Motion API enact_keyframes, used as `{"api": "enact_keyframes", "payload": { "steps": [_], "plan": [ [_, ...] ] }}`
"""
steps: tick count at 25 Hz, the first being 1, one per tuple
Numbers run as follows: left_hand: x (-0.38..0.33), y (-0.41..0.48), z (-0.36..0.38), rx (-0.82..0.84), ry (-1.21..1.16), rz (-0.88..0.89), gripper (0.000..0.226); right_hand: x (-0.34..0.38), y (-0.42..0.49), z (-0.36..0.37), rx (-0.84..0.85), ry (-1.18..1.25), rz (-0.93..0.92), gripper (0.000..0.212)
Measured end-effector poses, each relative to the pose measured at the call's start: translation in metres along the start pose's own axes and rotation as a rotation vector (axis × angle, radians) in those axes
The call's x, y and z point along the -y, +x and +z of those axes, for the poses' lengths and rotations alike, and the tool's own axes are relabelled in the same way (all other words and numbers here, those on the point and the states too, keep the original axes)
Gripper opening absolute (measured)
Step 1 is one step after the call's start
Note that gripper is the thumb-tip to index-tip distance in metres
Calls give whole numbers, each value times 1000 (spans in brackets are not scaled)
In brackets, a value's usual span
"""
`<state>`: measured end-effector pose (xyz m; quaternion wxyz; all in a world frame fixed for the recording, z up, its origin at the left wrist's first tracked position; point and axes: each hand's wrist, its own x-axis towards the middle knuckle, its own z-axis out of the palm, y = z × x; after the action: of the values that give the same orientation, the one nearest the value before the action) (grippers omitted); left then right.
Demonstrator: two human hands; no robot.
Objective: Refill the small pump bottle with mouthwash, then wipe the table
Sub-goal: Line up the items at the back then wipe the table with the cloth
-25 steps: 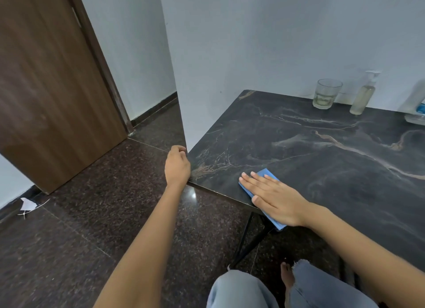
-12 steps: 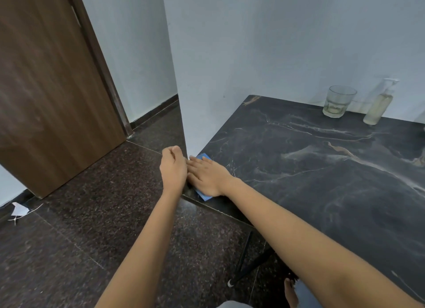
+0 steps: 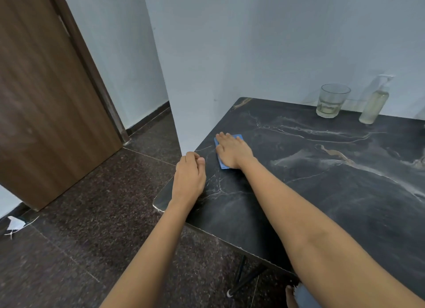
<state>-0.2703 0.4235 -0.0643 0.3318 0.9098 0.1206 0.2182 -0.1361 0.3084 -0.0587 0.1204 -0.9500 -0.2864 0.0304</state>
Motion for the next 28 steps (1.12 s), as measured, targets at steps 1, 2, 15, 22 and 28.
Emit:
{"api": "enact_keyframes", "payload": {
  "steps": [1,2,15,22,28],
  "plan": [
    [-2,-2,1,21,31,16,24,-14,-3,-4,-13,7,34,54],
    [-3,-4,2,43,59,26,24,-27,-6,-8,-22,12,68,54],
    [-37,-49,17,135,101,60,28,-177,-176,-51,-140,-9,500,53],
    [-26,-57,-8,80,73,34,29,-142,-313,-47,-92,-43,571,53],
    [-29,-57,-15,21,-138,-159,31,-62,-311,-24,-110,-101,466,54]
  ]
}}
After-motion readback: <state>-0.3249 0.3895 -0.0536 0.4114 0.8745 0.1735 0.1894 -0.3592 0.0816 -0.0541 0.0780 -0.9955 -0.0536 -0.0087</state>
